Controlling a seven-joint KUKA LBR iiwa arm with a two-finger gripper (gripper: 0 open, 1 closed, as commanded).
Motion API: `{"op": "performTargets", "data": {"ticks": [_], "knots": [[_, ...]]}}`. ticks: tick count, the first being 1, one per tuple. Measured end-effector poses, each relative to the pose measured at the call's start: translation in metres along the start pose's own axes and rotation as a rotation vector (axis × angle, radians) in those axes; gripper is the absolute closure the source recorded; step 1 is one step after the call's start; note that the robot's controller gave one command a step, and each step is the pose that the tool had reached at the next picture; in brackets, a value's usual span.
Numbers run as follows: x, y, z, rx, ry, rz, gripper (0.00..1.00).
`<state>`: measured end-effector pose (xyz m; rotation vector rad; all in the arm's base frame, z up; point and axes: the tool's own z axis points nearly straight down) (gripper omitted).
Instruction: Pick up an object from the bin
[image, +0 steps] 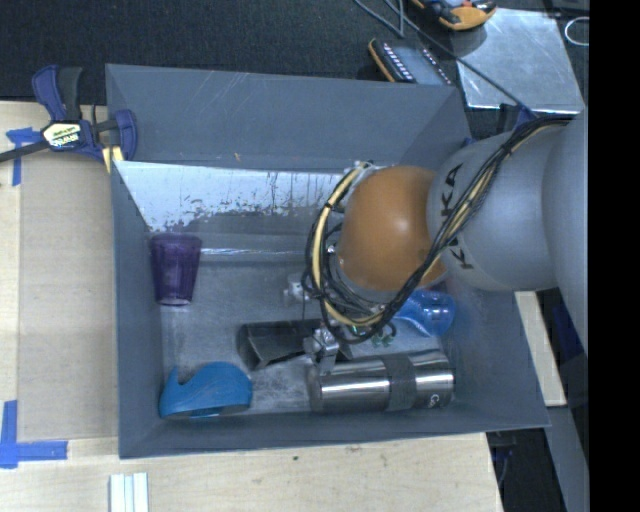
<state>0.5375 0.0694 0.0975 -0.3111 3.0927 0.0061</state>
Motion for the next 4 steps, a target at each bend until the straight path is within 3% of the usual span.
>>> {"op": "performTargets", "data": {"ticks": [1,2,3,4], "knots": [[0.004,0.000,0.002,0.000,0.012,-0.001,1.00],[0.004,0.000,0.002,0.000,0.012,0.000,1.00],[0.007,0.005,0.008,0.004,-0.007,0.044,1.00],[0.008,0.007,0.013,0.006,-0.017,0.042,1.00]]}}
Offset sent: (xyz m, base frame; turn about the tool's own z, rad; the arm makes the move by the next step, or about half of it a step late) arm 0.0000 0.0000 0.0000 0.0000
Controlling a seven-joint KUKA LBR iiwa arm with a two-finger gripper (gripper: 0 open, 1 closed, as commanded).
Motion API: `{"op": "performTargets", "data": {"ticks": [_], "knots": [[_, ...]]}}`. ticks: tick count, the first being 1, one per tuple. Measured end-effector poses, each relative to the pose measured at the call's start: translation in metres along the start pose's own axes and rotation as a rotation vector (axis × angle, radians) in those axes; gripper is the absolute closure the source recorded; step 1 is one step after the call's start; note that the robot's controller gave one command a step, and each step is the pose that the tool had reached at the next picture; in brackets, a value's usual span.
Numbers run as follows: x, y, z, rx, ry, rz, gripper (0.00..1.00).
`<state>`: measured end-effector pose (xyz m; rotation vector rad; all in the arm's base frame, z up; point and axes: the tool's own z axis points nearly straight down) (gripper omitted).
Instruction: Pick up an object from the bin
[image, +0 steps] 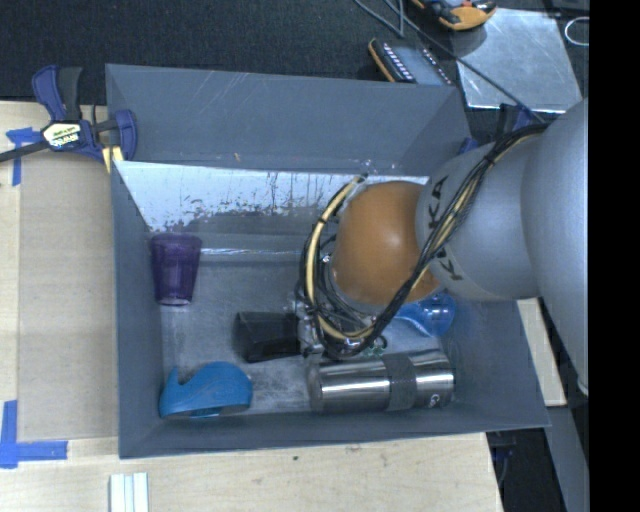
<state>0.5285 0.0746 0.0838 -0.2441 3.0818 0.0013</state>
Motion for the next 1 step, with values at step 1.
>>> {"op": "performTargets", "data": {"ticks": [1], "knots": [[0.0031,0.0166,-0.0735,-0.002,0.027,0.020,1.00]]}}
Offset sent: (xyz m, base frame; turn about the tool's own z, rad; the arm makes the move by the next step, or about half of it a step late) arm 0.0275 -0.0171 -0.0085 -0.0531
